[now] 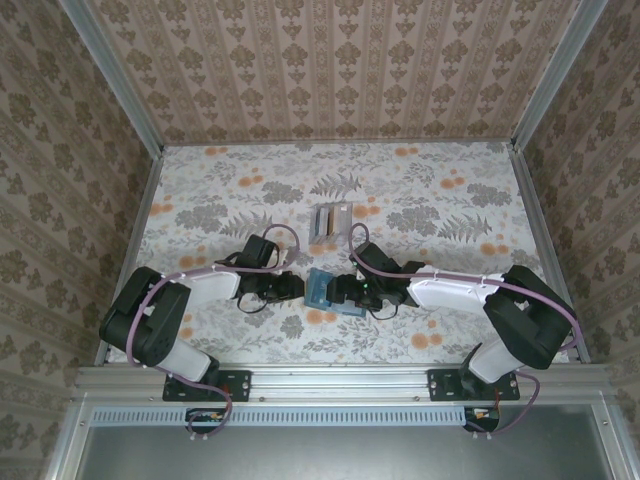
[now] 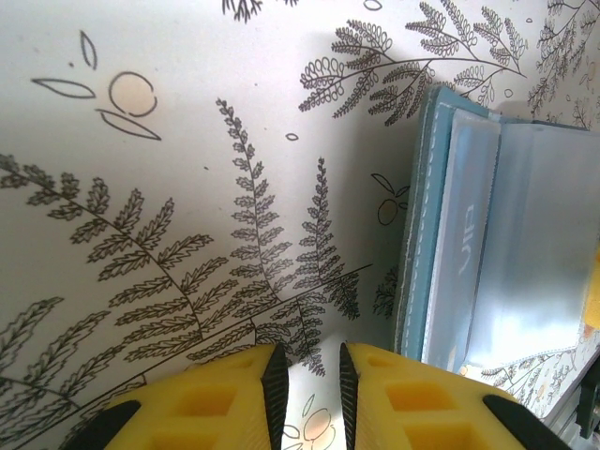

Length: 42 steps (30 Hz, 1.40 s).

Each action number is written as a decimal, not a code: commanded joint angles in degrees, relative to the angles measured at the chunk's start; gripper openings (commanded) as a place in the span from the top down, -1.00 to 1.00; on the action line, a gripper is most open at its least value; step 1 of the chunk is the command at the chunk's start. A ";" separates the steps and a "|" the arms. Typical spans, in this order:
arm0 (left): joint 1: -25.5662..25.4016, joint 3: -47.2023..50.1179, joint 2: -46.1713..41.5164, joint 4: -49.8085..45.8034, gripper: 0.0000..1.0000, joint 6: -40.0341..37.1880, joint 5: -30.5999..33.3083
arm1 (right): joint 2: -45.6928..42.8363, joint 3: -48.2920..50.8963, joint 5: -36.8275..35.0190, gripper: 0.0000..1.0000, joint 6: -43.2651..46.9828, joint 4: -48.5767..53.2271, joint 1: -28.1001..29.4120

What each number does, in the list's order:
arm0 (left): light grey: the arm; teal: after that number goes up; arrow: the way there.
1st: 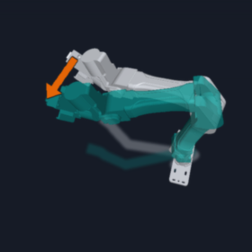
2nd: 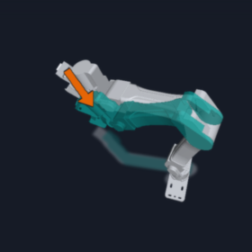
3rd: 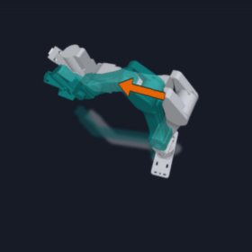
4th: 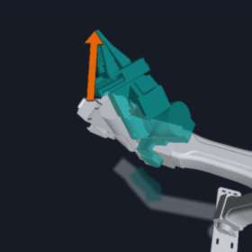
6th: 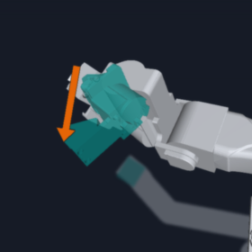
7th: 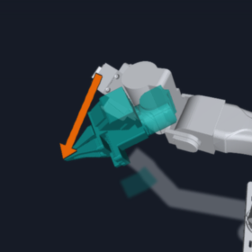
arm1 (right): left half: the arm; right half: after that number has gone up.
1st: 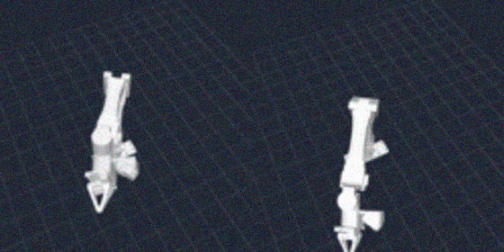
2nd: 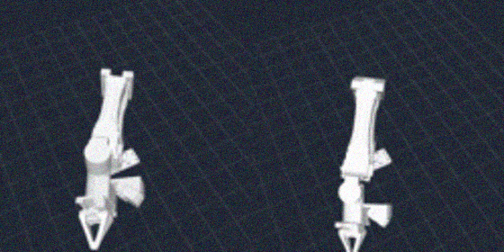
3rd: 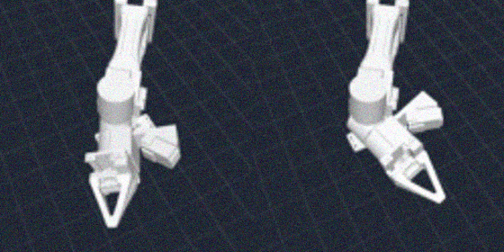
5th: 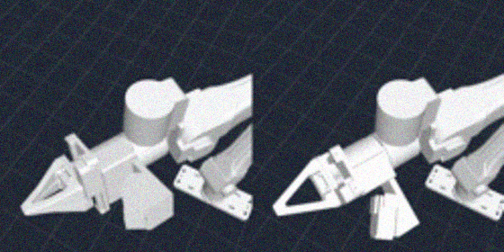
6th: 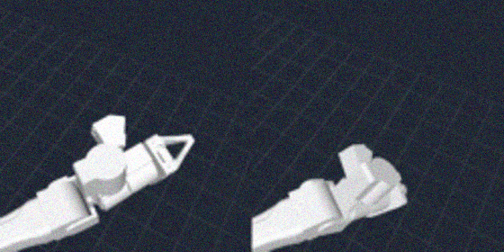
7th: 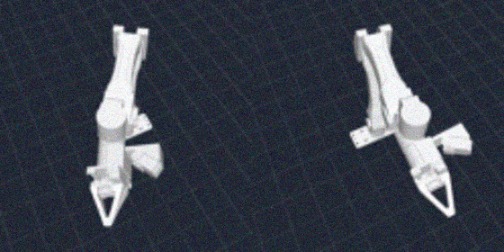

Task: Put the credit cards into the card holder

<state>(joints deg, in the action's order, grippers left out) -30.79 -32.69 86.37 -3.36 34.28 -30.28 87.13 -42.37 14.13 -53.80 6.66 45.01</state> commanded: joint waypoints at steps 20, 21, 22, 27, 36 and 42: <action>2.94 4.27 -4.16 -6.50 0.00 0.44 6.73 | -1.03 -1.73 3.98 0.20 0.54 -5.40 -0.10; 3.16 4.30 -4.74 -6.72 0.00 0.43 6.81 | -0.91 -1.96 4.17 0.17 0.45 -5.40 -0.13; 3.45 4.38 -5.45 -6.77 0.00 0.43 6.84 | -0.64 -2.16 4.31 0.16 0.54 -5.49 -0.10; 3.98 3.48 -6.75 -7.73 0.00 -0.25 6.90 | 0.79 -2.72 4.30 0.19 0.70 -6.26 -0.10; 4.24 2.10 -5.91 -8.17 0.00 -0.71 6.99 | 5.64 -2.62 6.40 0.58 -1.37 -13.21 0.02; 4.24 0.57 -4.73 -8.29 0.00 -1.13 6.35 | 8.59 -3.17 7.18 0.54 -2.19 -15.01 0.10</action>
<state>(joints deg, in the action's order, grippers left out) -27.27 -31.16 80.20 -7.64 34.70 -26.76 94.98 -44.12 20.01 -54.92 -6.31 45.01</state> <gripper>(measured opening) 0.500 0.227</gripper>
